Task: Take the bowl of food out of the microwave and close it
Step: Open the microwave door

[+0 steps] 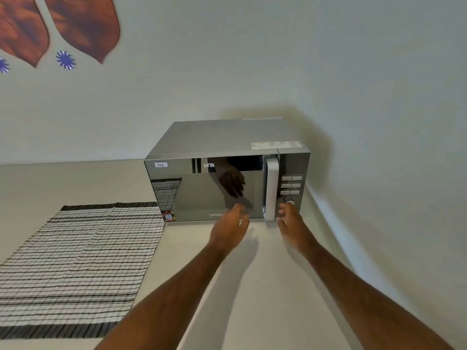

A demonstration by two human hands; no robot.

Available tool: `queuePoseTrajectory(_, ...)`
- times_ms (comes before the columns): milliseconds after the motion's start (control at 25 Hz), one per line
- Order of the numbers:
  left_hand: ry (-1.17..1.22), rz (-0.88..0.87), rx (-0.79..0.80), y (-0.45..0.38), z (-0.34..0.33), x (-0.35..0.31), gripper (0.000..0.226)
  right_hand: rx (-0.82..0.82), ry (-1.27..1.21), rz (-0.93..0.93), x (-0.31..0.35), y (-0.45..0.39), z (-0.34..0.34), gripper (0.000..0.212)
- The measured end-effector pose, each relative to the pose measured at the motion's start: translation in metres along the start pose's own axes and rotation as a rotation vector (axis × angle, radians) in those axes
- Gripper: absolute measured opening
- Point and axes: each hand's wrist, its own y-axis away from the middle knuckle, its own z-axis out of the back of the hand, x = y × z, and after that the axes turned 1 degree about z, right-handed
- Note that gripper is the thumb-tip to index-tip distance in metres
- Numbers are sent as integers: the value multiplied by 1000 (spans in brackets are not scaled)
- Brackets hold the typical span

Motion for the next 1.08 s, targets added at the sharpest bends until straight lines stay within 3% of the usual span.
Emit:
queuePoseTrajectory(120,237,-9,11,-32,-3,-37,30,70,-39,-39,7,-20,2,29)
queuePoseTrajectory(280,423,-15,55,-56,-10,-75,39,142,-24,-56,15,-30,0,40)
queuePoseTrajectory(1080,406,-52,65,-45,-9,-62,38,69,-50,25,-5,-5,-8,32)
